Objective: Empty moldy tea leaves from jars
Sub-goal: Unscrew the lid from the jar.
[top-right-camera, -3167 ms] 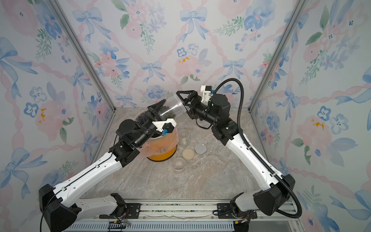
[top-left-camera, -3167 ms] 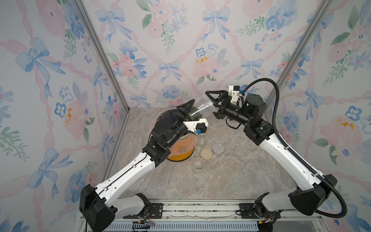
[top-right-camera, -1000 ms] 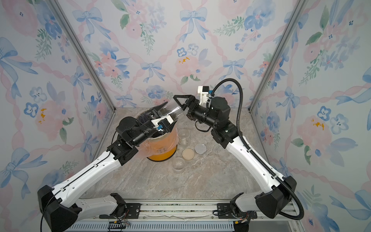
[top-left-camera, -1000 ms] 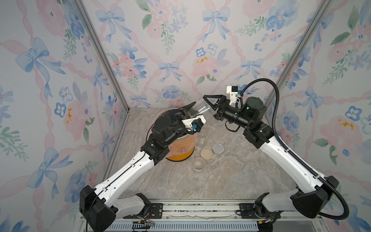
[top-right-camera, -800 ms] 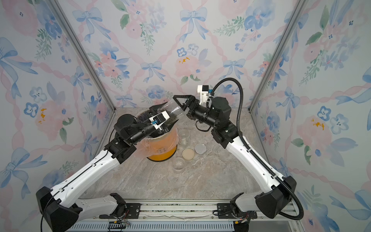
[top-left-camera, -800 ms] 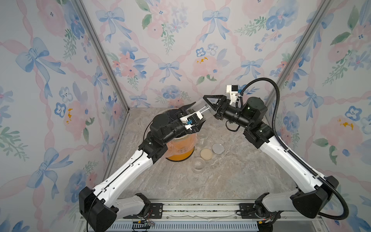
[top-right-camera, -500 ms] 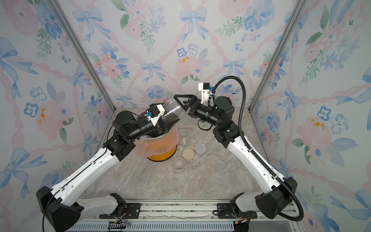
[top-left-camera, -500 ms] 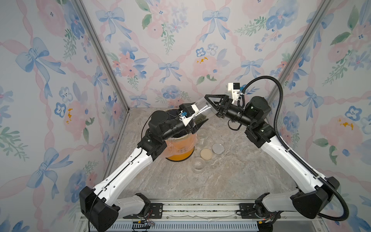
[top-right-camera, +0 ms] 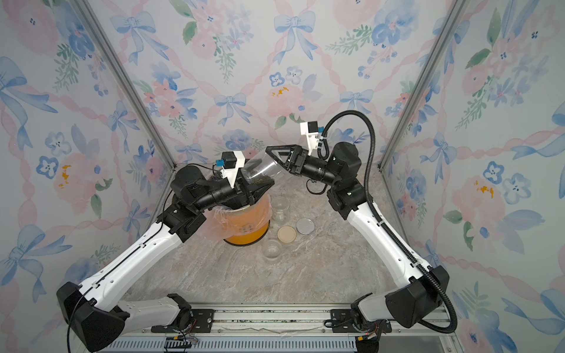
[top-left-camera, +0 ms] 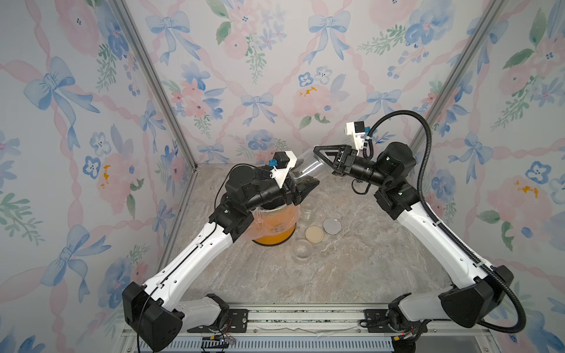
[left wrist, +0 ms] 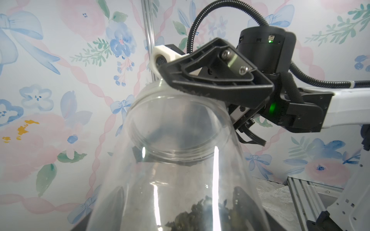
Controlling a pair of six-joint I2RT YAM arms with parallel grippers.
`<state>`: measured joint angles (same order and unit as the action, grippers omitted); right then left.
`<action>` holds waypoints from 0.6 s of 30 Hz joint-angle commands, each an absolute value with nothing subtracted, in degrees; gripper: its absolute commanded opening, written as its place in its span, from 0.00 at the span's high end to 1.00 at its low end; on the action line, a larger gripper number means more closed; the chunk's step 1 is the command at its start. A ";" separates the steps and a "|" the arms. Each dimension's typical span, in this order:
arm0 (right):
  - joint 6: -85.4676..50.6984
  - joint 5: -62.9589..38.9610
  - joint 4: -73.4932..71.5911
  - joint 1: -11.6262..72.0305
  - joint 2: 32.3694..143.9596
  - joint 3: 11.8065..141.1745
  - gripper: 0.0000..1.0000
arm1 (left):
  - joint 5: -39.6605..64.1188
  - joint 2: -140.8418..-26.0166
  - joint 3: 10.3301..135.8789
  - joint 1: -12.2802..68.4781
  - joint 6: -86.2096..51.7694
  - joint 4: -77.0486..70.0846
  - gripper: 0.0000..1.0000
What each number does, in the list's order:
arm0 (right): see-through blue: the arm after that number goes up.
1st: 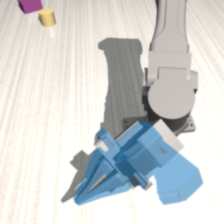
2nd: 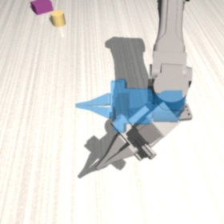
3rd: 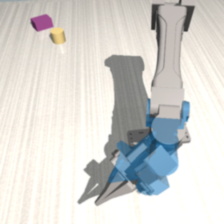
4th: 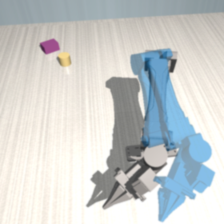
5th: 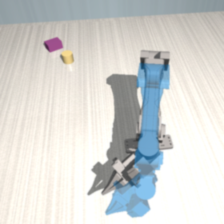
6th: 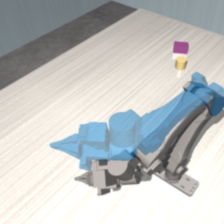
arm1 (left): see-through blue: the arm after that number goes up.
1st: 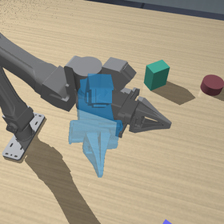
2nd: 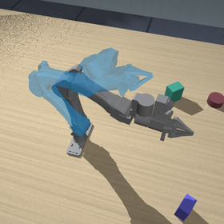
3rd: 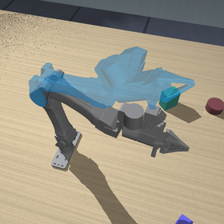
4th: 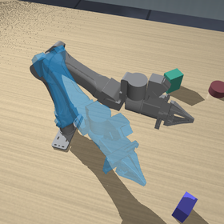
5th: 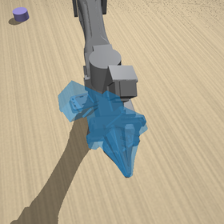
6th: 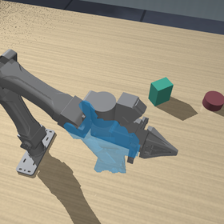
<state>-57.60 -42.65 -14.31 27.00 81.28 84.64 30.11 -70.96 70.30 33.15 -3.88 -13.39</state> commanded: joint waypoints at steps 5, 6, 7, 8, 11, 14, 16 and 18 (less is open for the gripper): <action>-53.60 -48.93 -25.25 23.90 85.72 86.77 0.48 | 33.20 -70.73 71.59 31.74 -14.86 -21.22 0.69; -53.85 -49.19 -26.14 23.77 86.35 86.99 0.48 | 33.30 -70.90 71.63 31.50 -15.57 -21.65 0.69; -54.22 -49.43 -27.30 23.67 86.98 87.13 0.48 | 33.39 -71.16 71.69 31.26 -16.31 -22.24 0.69; -54.82 -49.75 -28.77 23.62 87.73 87.40 0.48 | 33.61 -71.49 71.63 30.81 -17.49 -23.08 0.69; -56.97 -50.66 -33.13 23.21 89.74 88.10 0.48 | 34.93 -72.66 71.85 29.31 -21.10 -25.83 0.69; -59.21 -51.88 -36.60 22.23 91.98 89.77 0.48 | 35.68 -73.77 72.83 28.24 -22.06 -26.39 0.70; -61.35 -52.70 -39.81 21.35 93.47 90.94 0.48 | 35.94 -74.48 73.41 27.55 -22.40 -26.61 0.70; -63.57 -53.60 -43.09 20.49 94.52 92.62 0.48 | 36.80 -75.42 73.79 26.55 -23.77 -27.85 0.70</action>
